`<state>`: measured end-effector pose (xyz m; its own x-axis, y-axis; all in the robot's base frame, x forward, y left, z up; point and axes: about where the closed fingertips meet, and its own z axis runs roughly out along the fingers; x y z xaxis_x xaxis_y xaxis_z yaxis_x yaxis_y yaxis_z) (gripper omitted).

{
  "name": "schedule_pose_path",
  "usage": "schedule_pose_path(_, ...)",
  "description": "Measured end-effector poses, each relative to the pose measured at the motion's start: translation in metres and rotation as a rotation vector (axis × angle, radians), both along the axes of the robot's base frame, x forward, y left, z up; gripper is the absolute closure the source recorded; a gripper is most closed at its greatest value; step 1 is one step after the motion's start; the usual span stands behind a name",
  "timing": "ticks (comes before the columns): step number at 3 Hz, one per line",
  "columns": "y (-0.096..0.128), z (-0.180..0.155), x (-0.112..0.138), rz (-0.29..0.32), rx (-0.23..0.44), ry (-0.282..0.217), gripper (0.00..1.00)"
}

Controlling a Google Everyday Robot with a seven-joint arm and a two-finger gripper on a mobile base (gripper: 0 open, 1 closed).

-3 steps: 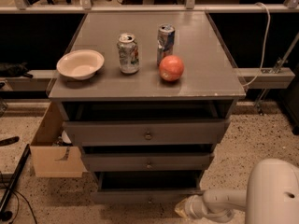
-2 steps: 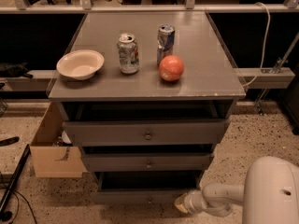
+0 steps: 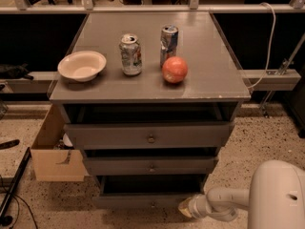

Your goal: Close bottom drawer

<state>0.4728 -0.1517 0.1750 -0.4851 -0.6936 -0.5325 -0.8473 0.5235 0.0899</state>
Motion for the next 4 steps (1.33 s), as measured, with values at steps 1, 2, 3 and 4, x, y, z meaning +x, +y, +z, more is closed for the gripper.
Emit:
schedule_pose_path(1, 0.0, 0.004, -0.012, -0.009, 0.011, -0.006, 0.27)
schedule_pose_path(2, 0.003, -0.007, -0.002, -0.011, 0.016, 0.022, 0.04)
schedule_pose_path(3, 0.007, -0.009, 0.007, -0.011, 0.018, 0.022, 0.0)
schedule_pose_path(4, 0.014, -0.011, 0.034, -0.011, 0.012, 0.002, 0.0)
